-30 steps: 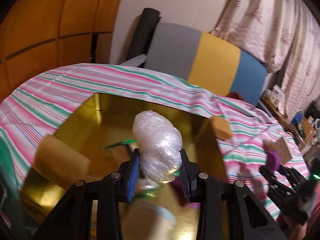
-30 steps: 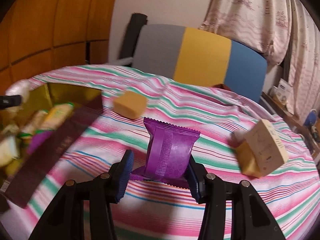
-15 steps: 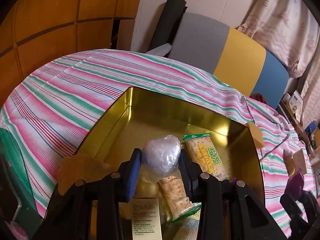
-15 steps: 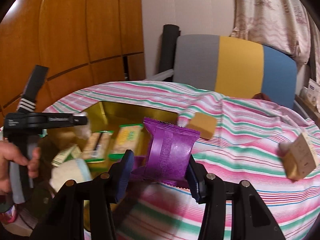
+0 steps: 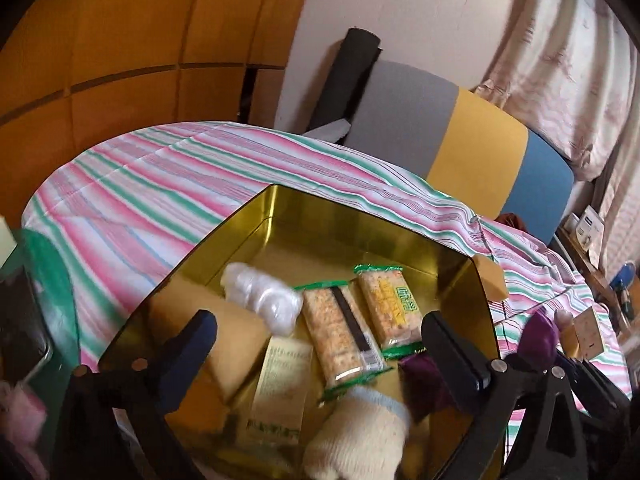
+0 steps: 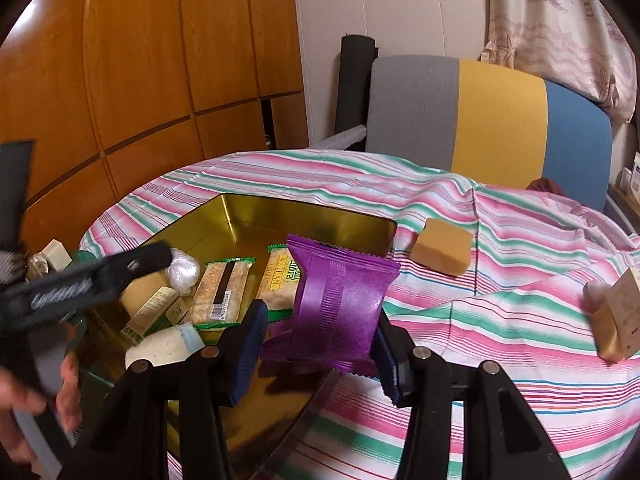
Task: Organize objects
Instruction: 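Release the plastic ball into the tray with the left tool while the right tool releases the purple packet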
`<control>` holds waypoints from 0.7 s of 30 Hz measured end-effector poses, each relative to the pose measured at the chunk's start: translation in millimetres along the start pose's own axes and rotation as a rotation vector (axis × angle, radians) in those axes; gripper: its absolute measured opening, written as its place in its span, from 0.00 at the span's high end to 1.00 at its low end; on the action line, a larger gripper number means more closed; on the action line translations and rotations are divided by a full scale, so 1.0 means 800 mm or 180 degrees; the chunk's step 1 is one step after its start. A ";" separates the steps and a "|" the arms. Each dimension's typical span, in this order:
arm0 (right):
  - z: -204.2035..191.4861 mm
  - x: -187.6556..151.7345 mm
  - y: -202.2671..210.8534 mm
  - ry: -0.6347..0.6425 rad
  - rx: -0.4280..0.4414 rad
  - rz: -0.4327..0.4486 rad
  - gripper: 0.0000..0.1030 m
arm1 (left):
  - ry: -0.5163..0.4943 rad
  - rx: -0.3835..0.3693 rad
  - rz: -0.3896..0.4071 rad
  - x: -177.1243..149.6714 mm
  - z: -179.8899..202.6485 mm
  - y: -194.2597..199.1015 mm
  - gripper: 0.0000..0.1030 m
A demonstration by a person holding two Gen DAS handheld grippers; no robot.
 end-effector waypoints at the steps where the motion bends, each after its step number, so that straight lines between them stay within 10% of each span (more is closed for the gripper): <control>1: -0.001 0.002 -0.003 -0.0011 0.0020 -0.0020 0.51 | 0.0035 0.0018 0.0001 -0.004 -0.002 0.003 0.00; 21: -0.010 0.054 -0.074 0.0163 -0.0525 -0.0370 0.49 | 0.0064 -0.0040 0.0009 -0.034 -0.002 0.022 0.00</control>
Point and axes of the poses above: each gripper's, at about its wrist camera, not at the fingertips, and y roughly against the way its jaws point, z to its right, x to its top, the point moved 3 cm from there along -y, roughly the way its jaws point, and after that the axes turned 11 degrees about -z, right-handed, at the moved point
